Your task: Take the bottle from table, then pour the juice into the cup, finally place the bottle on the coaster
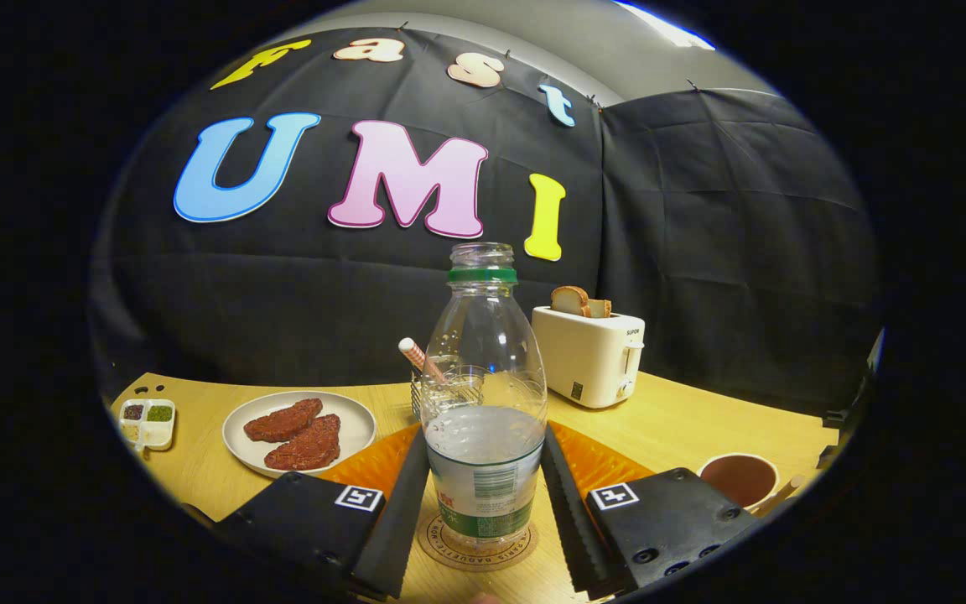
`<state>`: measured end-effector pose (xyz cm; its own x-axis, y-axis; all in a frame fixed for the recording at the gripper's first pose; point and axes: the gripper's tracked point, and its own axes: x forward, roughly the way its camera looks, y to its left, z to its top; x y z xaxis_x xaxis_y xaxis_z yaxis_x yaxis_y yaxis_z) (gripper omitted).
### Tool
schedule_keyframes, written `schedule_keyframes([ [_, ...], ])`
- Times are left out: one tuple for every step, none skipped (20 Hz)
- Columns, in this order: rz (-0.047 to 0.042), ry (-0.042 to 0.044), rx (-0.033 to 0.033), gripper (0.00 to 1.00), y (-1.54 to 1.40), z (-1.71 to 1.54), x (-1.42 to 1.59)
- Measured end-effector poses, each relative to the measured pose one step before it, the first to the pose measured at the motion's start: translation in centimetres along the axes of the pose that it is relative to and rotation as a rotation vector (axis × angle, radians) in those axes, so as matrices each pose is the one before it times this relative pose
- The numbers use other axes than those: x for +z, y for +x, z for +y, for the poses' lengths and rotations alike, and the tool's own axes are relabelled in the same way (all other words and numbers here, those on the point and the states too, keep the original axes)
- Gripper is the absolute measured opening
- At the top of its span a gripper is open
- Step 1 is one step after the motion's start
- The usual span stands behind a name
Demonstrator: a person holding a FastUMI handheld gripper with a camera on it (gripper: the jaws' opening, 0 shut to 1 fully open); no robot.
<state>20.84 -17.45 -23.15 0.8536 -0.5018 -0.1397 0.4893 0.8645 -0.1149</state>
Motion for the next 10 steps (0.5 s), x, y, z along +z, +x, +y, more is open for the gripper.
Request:
schedule_keyframes([
  [0.00598,0.00388,0.00137,0.74,-0.062,0.002,-0.367],
  [0.00225,0.00327,0.00177,0.74,-0.137,0.074,-0.145],
  [-0.01287,-0.00199,0.00045,0.74,0.025,-0.018,0.174],
  [0.00517,0.00182,0.00216,0.74,-0.069,0.027,-0.195],
  [-0.00575,0.00031,0.00026,0.74,-0.081,0.035,0.081],
  [0.00474,0.00438,0.00399,0.75,0.043,0.032,-0.130],
  [0.01063,0.00568,0.00773,0.77,0.047,0.148,-0.201],
  [0.01255,0.00557,0.00627,0.79,-0.075,0.134,-0.311],
  [0.00836,0.00325,0.00510,0.80,-0.146,0.164,-0.092],
  [-0.00192,0.00135,-0.00115,0.83,-0.047,-0.018,0.109],
])
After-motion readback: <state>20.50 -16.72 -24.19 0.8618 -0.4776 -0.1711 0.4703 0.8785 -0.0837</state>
